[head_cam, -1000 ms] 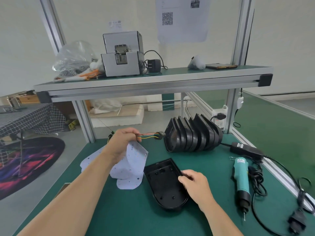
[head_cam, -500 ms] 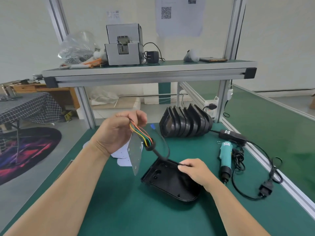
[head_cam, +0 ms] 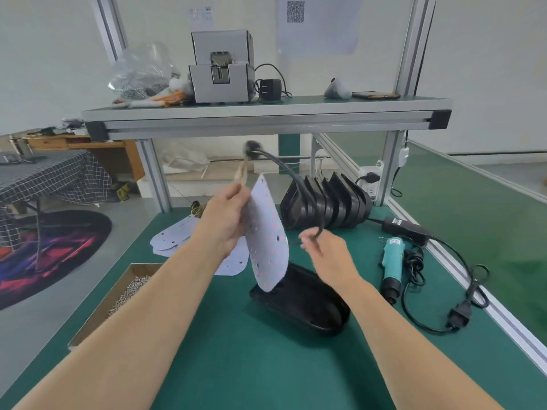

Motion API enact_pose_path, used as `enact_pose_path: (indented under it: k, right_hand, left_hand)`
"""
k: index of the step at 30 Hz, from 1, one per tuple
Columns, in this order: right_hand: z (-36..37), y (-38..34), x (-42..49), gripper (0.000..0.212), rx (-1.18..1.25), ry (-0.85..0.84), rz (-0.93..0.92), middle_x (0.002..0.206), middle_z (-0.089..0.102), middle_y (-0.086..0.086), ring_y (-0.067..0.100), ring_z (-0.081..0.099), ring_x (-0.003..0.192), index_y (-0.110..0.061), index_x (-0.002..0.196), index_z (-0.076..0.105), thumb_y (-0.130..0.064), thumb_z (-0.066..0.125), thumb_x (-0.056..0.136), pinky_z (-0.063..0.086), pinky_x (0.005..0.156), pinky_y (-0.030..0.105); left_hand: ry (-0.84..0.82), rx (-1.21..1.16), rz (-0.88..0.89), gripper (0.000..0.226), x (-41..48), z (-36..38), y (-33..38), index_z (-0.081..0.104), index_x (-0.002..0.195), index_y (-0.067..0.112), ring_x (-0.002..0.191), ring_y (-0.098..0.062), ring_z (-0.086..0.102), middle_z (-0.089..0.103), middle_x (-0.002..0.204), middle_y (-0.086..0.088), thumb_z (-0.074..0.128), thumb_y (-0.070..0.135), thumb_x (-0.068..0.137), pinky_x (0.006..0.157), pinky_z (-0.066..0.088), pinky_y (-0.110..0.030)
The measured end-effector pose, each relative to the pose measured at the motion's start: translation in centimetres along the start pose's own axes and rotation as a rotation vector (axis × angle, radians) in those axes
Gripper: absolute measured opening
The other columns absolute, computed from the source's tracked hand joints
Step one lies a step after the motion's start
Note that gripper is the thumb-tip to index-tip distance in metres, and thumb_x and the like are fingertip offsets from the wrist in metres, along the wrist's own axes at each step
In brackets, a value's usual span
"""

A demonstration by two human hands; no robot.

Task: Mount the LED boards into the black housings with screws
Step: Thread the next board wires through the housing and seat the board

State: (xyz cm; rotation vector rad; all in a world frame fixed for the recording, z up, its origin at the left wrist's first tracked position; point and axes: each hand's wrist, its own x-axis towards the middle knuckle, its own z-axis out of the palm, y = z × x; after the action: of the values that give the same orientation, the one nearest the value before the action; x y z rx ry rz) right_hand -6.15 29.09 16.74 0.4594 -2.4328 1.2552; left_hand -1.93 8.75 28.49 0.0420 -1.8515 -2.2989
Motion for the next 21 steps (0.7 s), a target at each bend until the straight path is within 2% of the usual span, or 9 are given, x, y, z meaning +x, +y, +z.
enact_pose_path:
  k: [2,5,7,8,12,16,19,21]
  right_hand:
    - [-1.4,-1.7,0.7,0.019,0.144,0.157,-0.017,0.086,0.069,0.002,0.012,0.070,0.074,-0.014,0.089,0.058,-0.015,0.049,0.105,0.058,0.075,0.037]
    - [-3.9,-4.8,1.7,0.021,0.225,0.241,-0.083,0.080,0.067,-0.002,0.011,0.069,0.064,-0.025,0.086,0.053,-0.021,0.047,0.106,0.059,0.063,0.030]
    - [-5.2,-6.8,2.0,0.017,0.232,0.269,-0.167,0.073,0.067,-0.003,0.010,0.066,0.058,-0.020,0.090,0.056,-0.023,0.049,0.105,0.054,0.056,0.023]
    - [-5.6,-7.6,2.2,0.018,0.240,0.276,-0.198,0.070,0.066,-0.002,0.010,0.064,0.055,-0.016,0.090,0.057,-0.024,0.051,0.105,0.051,0.054,0.020]
    - [-5.6,-9.9,2.8,0.023,0.222,0.233,-0.207,0.063,0.066,0.002,0.010,0.059,0.045,-0.010,0.084,0.057,-0.023,0.056,0.103,0.045,0.050,0.017]
    - [-5.0,-9.8,2.1,0.025,0.233,0.172,-0.127,0.063,0.066,0.003,0.009,0.055,0.043,-0.006,0.083,0.059,-0.021,0.056,0.103,0.043,0.051,0.020]
    - [-5.7,-10.4,2.2,0.025,0.201,0.242,-0.174,0.060,0.065,0.001,0.010,0.055,0.044,-0.006,0.083,0.061,-0.022,0.057,0.103,0.045,0.053,0.019]
    - [-6.4,-11.1,2.6,0.026,0.161,0.256,-0.217,0.061,0.066,0.000,0.011,0.057,0.047,-0.005,0.085,0.062,-0.023,0.056,0.103,0.048,0.055,0.024]
  left_hand:
    - [0.186,-0.068,-0.145,0.020,0.3,-1.3,-2.4,0.054,0.085,0.012,0.067,-0.016,0.046,0.050,0.078,-0.006,0.048,0.010,0.103,0.063,0.039,-0.030]
    - [0.286,-0.172,-0.292,0.018,-0.3,-3.4,-5.7,0.052,0.087,0.008,0.074,-0.020,0.055,0.057,0.091,-0.012,0.043,0.004,0.103,0.069,0.048,-0.038]
    - [0.336,-0.179,-0.347,0.018,-1.1,-4.3,-7.4,0.053,0.088,0.006,0.080,-0.022,0.059,0.059,0.097,-0.013,0.041,0.004,0.103,0.073,0.052,-0.041]
    - [0.366,-0.174,-0.358,0.019,-1.5,-4.5,-8.0,0.054,0.089,0.006,0.080,-0.021,0.061,0.061,0.098,-0.012,0.042,0.006,0.103,0.069,0.054,-0.038]
    - [0.496,-0.184,-0.373,0.020,-3.1,-4.5,-9.0,0.058,0.086,0.004,0.070,-0.017,0.063,0.066,0.085,-0.008,0.049,0.009,0.103,0.040,0.051,-0.023]
    - [0.523,-0.207,-0.468,0.020,-4.8,-4.3,-9.8,0.060,0.085,0.003,0.065,-0.017,0.060,0.066,0.082,-0.008,0.052,0.010,0.102,0.035,0.048,-0.019]
    - [0.504,-0.273,-0.553,0.017,-5.7,-4.4,-10.2,0.060,0.087,0.003,0.060,-0.015,0.060,0.065,0.083,-0.008,0.056,0.014,0.101,0.035,0.047,-0.018]
    - [0.487,-0.346,-0.606,0.016,-6.3,-4.6,-10.2,0.060,0.093,0.003,0.052,-0.016,0.065,0.065,0.085,-0.007,0.058,0.017,0.100,0.038,0.051,-0.023]
